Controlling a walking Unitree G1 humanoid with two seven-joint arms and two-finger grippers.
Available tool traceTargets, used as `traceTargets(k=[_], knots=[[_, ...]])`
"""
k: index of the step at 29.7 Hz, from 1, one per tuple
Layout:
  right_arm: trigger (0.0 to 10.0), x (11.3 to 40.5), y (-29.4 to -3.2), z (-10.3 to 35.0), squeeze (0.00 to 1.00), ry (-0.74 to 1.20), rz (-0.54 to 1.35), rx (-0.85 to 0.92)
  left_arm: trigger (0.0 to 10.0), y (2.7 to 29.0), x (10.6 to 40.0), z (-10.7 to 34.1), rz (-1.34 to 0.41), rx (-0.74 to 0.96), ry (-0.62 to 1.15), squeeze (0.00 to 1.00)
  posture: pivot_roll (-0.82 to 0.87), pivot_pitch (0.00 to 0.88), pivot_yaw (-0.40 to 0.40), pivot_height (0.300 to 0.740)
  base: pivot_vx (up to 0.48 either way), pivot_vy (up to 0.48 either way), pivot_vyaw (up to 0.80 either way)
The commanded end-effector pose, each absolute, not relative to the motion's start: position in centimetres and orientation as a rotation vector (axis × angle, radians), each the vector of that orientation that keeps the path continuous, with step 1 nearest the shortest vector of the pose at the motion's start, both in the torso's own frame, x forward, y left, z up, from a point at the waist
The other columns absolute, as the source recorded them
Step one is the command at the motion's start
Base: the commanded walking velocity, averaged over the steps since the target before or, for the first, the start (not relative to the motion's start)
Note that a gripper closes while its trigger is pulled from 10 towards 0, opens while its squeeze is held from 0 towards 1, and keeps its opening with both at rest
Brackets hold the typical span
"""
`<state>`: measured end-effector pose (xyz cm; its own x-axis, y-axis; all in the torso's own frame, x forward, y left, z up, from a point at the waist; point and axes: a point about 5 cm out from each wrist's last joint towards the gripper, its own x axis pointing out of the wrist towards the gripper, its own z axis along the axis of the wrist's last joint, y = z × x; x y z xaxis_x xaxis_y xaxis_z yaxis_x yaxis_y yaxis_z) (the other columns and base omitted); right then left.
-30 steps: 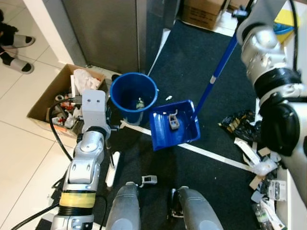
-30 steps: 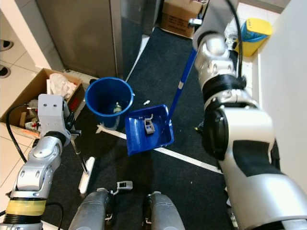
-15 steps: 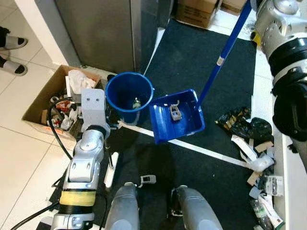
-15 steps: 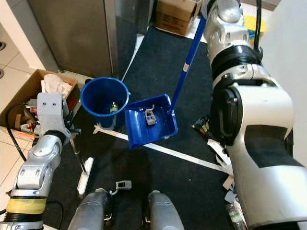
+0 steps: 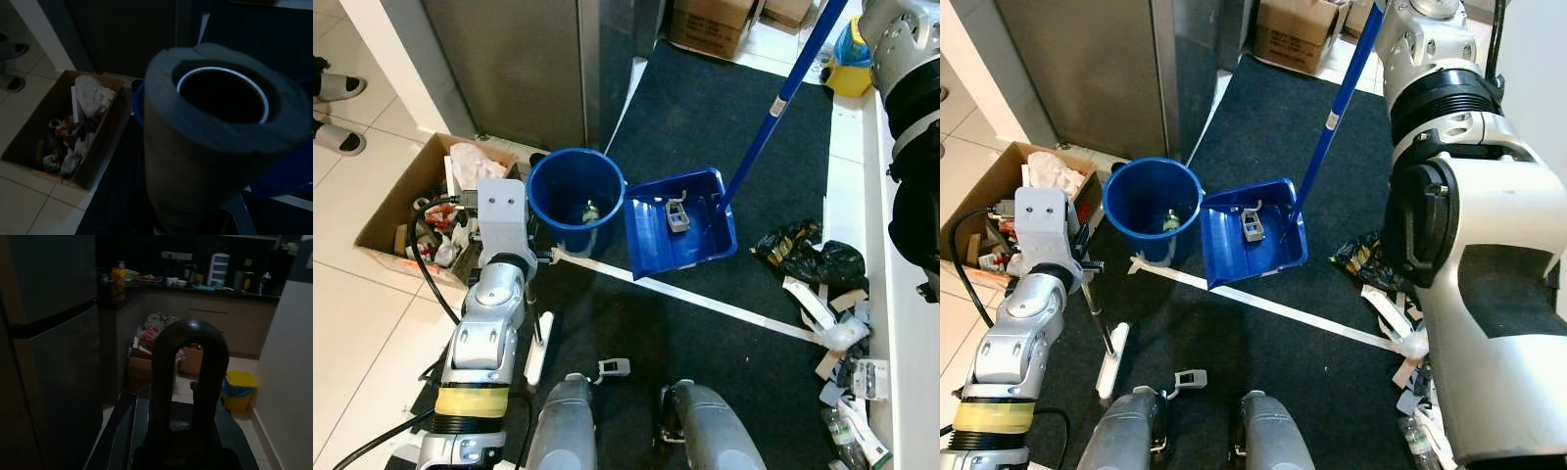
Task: Sweep floor
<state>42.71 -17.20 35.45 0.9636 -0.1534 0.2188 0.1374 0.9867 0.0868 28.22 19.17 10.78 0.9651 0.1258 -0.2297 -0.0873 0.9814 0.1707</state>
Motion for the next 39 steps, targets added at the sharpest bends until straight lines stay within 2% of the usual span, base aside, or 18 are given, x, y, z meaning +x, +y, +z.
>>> traceTargets(k=[1, 10, 18, 23, 28, 30, 31, 35, 39], knots=[[10.0, 42.5, -16.3, 37.4, 0.00, -0.285, -0.145, 0.099, 10.0, 18.4, 28.2, 10.1, 0.095, 0.145, 0.266, 0.00, 0.15, 0.040, -0.137, 0.740, 0.000, 0.000, 0.00], [10.0, 42.4, -12.5, 37.7, 0.00, -0.309, -0.056, 0.232, 10.0, 19.0, 27.1, 10.1, 0.143, 0.136, 0.261, 0.00, 0.21, 0.057, -0.187, 0.740, 0.000, 0.000, 0.00], [10.0, 42.3, -11.0, 37.9, 0.00, -0.316, -0.026, 0.247, 10.0, 19.3, 26.2, 9.9, 0.179, 0.128, 0.268, 0.00, 0.24, 0.070, -0.214, 0.740, 0.000, 0.000, 0.00], [10.0, 42.4, -10.1, 37.5, 0.00, -0.284, 0.014, 0.321, 10.0, 19.2, 25.6, 9.8, 0.192, 0.124, 0.274, 0.00, 0.25, 0.070, -0.222, 0.740, 0.000, 0.000, 0.00], [10.0, 42.5, -11.7, 37.6, 0.00, -0.277, 0.005, 0.376, 10.0, 19.2, 25.6, 9.9, 0.189, 0.126, 0.271, 0.00, 0.24, 0.067, -0.209, 0.740, 0.000, 0.000, 0.00], [10.0, 42.5, -12.9, 37.7, 0.00, -0.286, -0.017, 0.383, 10.0, 19.4, 25.7, 10.0, 0.189, 0.126, 0.269, 0.00, 0.23, 0.068, -0.199, 0.740, 0.000, 0.000, 0.00], [10.0, 42.5, -14.7, 37.6, 0.00, -0.298, -0.065, 0.391, 10.0, 19.4, 25.9, 10.1, 0.182, 0.131, 0.266, 0.00, 0.22, 0.068, -0.192, 0.740, 0.000, 0.000, 0.00], [10.0, 42.4, -16.9, 37.3, 0.00, -0.306, -0.128, 0.388, 10.0, 19.5, 26.1, 10.7, 0.167, 0.130, 0.230, 0.00, 0.21, 0.065, -0.162, 0.740, 0.000, 0.000, 0.00], [10.0, 42.4, -17.5, 37.1, 0.00, -0.306, -0.143, 0.384, 10.0, 19.6, 26.3, 11.2, 0.158, 0.126, 0.203, 0.00, 0.20, 0.062, -0.149, 0.740, 0.000, 0.000, 0.00]])
